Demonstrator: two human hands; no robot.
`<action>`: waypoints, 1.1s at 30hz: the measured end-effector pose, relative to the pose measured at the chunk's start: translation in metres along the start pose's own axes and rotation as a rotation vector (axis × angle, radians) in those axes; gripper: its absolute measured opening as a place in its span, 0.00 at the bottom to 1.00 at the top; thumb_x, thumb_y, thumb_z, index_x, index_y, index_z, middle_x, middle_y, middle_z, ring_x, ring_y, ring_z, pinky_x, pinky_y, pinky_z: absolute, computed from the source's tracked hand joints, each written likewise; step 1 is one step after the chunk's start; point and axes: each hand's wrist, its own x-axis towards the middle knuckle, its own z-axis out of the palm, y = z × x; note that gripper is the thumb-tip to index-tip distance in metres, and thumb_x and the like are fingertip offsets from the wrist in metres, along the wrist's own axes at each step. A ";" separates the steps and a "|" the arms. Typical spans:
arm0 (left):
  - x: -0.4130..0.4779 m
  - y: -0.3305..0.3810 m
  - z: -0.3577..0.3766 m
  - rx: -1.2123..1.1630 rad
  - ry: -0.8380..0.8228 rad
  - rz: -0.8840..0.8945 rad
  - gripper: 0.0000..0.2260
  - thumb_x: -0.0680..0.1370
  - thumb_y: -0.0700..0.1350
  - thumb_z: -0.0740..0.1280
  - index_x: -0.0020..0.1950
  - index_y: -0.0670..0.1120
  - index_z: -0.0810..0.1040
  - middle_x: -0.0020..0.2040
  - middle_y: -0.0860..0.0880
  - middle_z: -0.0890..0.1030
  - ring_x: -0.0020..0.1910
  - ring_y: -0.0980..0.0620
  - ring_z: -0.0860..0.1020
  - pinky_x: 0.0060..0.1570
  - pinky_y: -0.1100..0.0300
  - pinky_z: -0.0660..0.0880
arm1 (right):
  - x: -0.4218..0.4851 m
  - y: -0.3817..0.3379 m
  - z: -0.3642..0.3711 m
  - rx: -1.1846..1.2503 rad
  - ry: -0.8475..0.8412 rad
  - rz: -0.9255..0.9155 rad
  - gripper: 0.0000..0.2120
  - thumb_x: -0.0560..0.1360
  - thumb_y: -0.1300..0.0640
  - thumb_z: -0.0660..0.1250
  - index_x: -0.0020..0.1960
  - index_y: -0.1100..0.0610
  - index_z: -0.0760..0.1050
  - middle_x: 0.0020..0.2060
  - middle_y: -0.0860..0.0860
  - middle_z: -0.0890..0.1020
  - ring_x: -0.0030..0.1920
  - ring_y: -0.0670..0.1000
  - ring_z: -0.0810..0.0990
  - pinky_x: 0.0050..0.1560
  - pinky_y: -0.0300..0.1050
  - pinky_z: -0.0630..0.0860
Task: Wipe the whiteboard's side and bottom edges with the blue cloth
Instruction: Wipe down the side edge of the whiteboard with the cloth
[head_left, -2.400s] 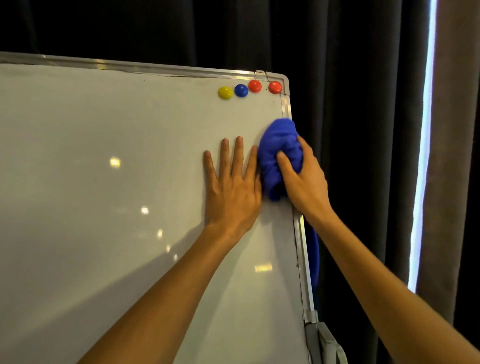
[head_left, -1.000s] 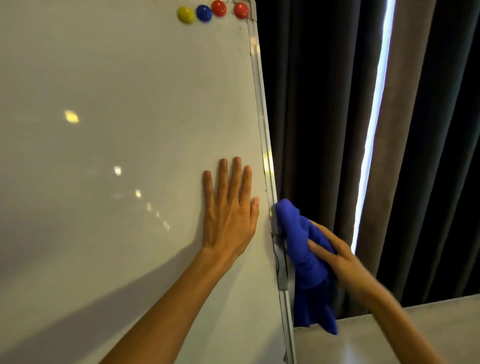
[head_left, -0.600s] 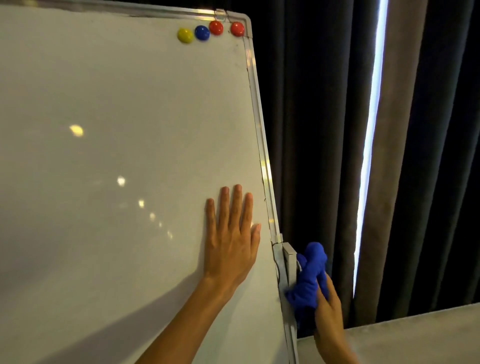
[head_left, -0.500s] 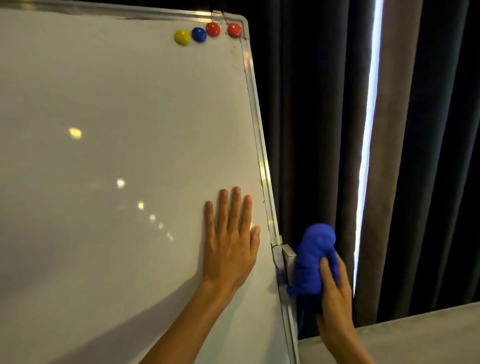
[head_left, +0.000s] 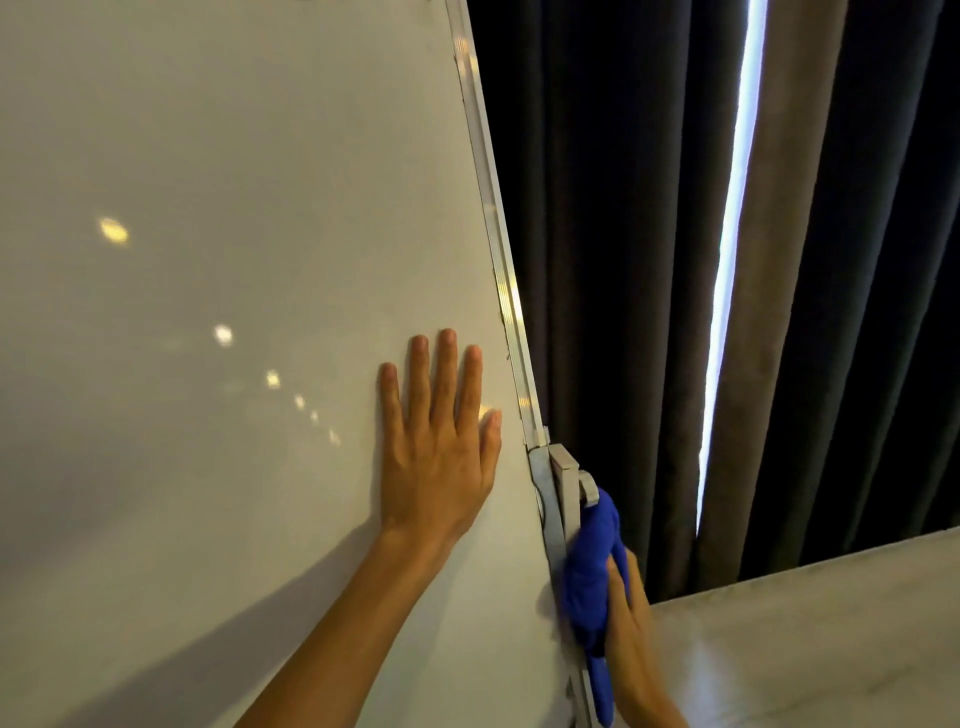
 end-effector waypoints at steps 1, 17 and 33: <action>0.000 0.000 0.000 0.009 -0.001 -0.001 0.31 0.85 0.59 0.43 0.84 0.43 0.47 0.83 0.40 0.46 0.82 0.38 0.46 0.78 0.38 0.47 | -0.003 0.011 0.003 -0.074 0.042 -0.001 0.14 0.82 0.57 0.57 0.64 0.61 0.73 0.63 0.62 0.75 0.58 0.56 0.78 0.54 0.42 0.73; -0.005 0.004 -0.002 -0.007 0.011 -0.016 0.30 0.85 0.58 0.43 0.84 0.44 0.48 0.83 0.41 0.49 0.81 0.38 0.49 0.78 0.39 0.48 | -0.054 0.023 0.040 0.052 0.173 -0.415 0.14 0.78 0.50 0.62 0.62 0.38 0.70 0.52 0.36 0.81 0.52 0.38 0.80 0.47 0.26 0.76; -0.089 -0.002 0.000 -0.026 -0.124 0.131 0.33 0.85 0.60 0.46 0.84 0.43 0.43 0.83 0.39 0.45 0.81 0.36 0.45 0.79 0.39 0.48 | -0.063 -0.002 0.046 -0.039 0.201 -0.446 0.19 0.75 0.46 0.68 0.64 0.37 0.68 0.52 0.32 0.79 0.53 0.40 0.80 0.50 0.33 0.79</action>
